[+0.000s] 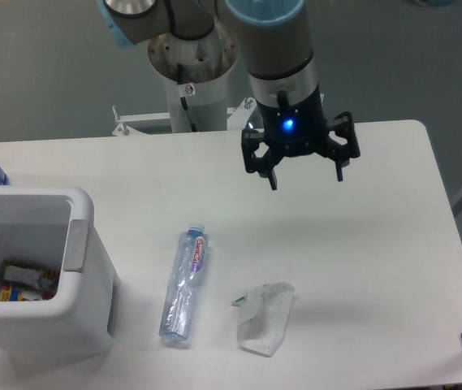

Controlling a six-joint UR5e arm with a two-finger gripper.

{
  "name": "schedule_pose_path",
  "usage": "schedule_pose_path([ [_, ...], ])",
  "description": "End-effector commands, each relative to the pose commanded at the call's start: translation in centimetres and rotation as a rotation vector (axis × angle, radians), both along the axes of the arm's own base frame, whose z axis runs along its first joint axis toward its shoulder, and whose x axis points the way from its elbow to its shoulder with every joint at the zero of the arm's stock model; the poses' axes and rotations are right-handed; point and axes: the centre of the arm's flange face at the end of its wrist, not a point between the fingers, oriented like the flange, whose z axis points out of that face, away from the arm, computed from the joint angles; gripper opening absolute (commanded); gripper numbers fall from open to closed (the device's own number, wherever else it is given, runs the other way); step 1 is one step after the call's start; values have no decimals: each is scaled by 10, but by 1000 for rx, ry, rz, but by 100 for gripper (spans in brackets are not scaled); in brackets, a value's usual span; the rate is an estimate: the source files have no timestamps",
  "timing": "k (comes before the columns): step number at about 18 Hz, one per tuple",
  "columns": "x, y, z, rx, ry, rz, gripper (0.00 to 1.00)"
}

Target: Place the trash in the trash can

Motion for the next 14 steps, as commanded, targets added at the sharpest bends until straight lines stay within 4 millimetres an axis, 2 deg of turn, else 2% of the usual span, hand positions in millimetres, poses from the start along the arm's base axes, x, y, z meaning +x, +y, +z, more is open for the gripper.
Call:
schedule_pose_path([
  [7, -11, -7, -2, -11, 2, -36, 100],
  [13, -13, 2, -1, 83, 3, -9, 100],
  [14, -16, 5, -8, 84, -7, 5, 100],
])
